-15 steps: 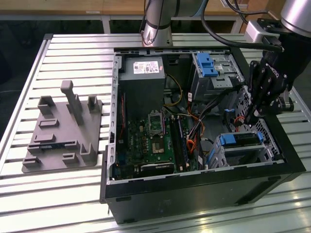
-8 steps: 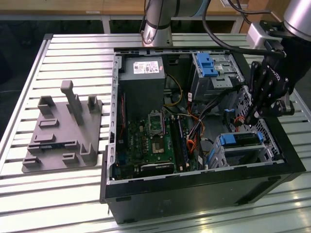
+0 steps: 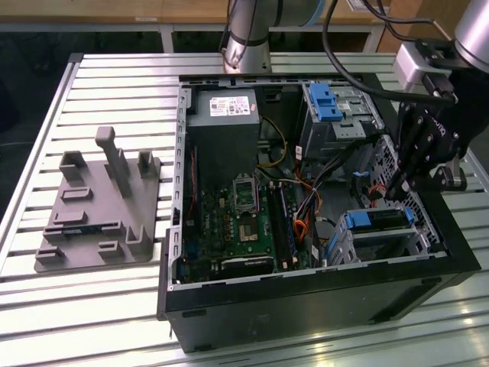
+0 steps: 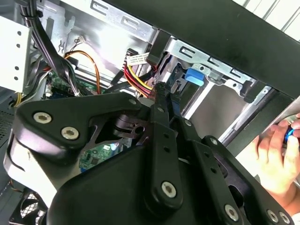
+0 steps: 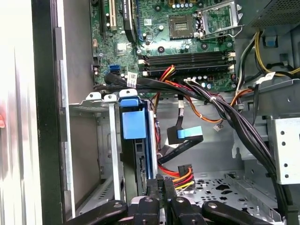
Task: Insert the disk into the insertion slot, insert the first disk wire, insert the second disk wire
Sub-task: 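Insert the first disk wire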
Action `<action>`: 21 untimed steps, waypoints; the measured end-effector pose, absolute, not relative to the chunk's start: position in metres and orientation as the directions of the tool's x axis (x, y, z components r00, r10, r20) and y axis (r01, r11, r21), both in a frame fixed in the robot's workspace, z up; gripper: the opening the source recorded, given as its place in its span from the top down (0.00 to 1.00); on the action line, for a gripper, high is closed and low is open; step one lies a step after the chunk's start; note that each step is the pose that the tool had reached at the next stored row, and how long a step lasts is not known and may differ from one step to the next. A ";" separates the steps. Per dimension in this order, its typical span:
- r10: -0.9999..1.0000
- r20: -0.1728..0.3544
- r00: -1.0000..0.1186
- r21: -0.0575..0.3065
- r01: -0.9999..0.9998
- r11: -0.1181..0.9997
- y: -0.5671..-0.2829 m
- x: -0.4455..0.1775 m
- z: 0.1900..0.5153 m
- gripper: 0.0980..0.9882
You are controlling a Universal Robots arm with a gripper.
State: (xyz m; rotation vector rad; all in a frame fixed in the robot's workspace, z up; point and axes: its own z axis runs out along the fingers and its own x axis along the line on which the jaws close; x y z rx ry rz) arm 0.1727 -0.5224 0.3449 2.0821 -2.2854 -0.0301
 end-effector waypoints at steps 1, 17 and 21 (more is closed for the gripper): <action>-0.996 0.017 -0.092 0.048 -0.994 0.093 -0.524 0.173 0.345 0.93; -0.997 -0.056 -0.056 0.052 -0.997 0.053 -0.532 0.172 0.345 0.93; -0.998 -0.056 -0.019 0.036 -0.999 0.017 -0.533 0.172 0.345 0.93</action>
